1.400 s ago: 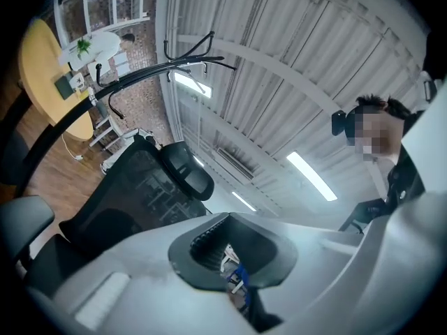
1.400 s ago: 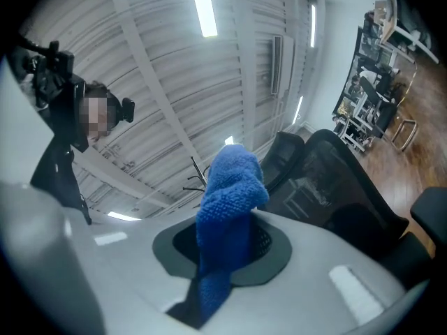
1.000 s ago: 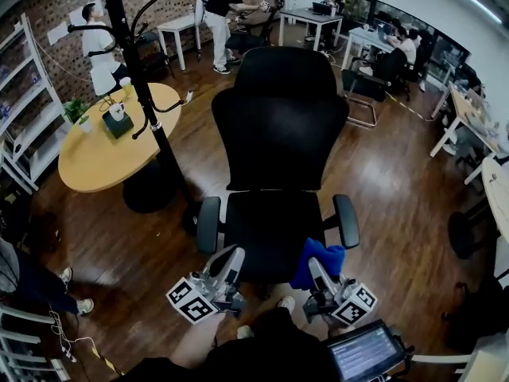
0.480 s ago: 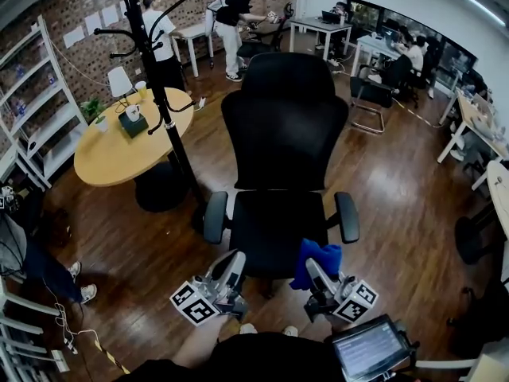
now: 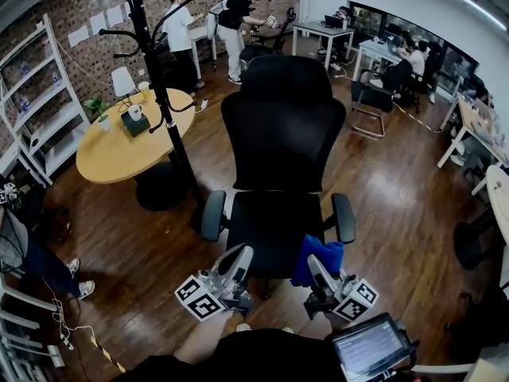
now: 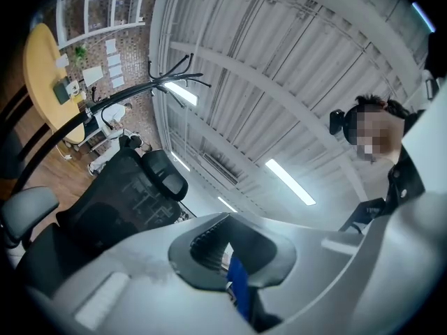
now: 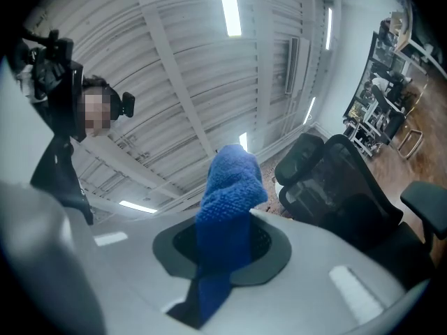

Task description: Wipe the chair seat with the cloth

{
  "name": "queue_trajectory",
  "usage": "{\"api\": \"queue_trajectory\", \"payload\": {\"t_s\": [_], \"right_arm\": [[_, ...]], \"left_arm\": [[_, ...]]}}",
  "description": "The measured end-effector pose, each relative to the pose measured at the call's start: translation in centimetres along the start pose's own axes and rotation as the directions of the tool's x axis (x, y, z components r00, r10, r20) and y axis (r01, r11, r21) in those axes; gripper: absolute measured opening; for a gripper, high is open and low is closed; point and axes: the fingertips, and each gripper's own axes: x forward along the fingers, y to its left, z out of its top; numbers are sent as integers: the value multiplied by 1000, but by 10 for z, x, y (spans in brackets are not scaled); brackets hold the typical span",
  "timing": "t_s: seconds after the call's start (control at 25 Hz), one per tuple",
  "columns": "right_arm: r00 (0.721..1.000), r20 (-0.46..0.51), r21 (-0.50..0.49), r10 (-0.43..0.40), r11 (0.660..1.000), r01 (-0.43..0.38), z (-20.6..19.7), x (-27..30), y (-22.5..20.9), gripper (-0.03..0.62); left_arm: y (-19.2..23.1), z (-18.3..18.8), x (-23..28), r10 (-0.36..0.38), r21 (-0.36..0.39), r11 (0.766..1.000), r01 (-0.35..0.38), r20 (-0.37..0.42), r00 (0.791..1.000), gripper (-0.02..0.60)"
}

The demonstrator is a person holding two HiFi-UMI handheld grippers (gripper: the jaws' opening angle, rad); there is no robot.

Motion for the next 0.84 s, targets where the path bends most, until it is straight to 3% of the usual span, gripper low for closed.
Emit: {"api": "queue_trajectory", "payload": {"t_s": [0.84], "right_arm": [[1000, 24, -9, -8, 1000, 8, 4, 2, 9, 55]], "left_arm": [[-1, 6, -10, 7, -2, 1000, -7, -4, 1000, -8]]}}
